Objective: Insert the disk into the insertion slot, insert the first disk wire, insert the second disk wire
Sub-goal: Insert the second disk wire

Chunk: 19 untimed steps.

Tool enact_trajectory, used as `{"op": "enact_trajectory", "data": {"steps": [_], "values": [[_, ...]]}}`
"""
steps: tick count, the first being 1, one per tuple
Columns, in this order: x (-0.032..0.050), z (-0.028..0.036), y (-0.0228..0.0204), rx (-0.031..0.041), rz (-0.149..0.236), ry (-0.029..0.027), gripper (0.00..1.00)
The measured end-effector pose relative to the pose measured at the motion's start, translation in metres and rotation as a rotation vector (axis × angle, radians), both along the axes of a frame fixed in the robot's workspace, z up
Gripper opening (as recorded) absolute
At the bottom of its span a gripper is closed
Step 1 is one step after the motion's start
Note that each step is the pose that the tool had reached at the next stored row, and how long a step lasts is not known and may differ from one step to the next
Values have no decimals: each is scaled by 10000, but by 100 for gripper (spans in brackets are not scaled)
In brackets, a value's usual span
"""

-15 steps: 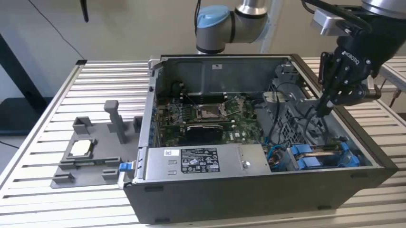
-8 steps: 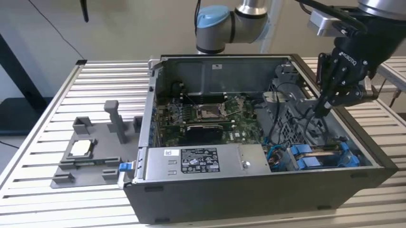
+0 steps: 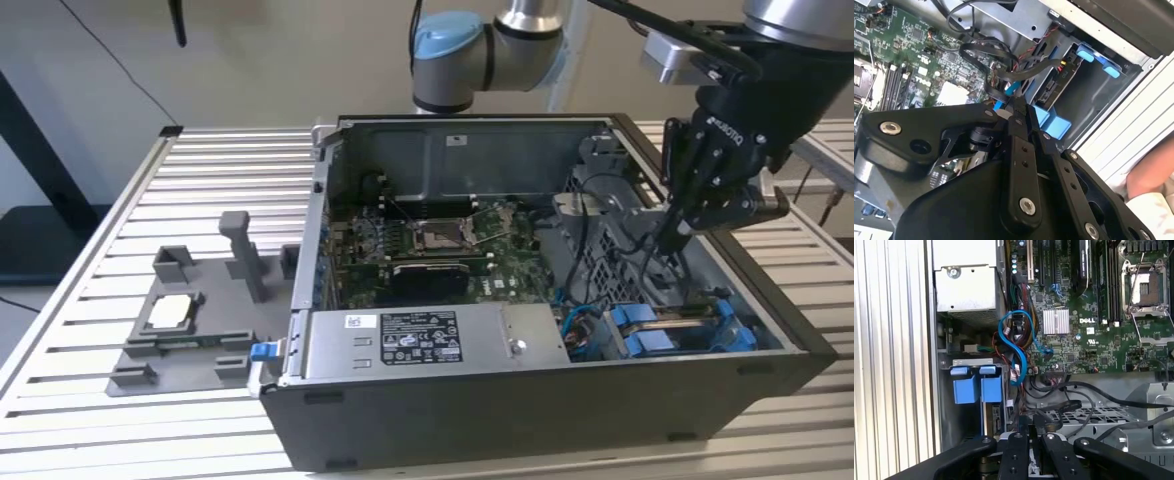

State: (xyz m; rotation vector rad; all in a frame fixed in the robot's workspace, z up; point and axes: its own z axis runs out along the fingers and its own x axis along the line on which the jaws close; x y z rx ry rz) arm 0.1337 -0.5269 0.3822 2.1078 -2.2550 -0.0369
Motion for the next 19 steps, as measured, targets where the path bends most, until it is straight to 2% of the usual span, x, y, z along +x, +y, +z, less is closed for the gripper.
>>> {"op": "enact_trajectory", "data": {"steps": [3, 8, 11, 19], "values": [[-4, -17, -27, -28, 1, 0, 16], [-6, -31, -118, -79, 0, 0, 16], [-8, -42, -158, -110, 0, 0, 16], [-18, -78, -243, -189, 0, 0, 16]]}}
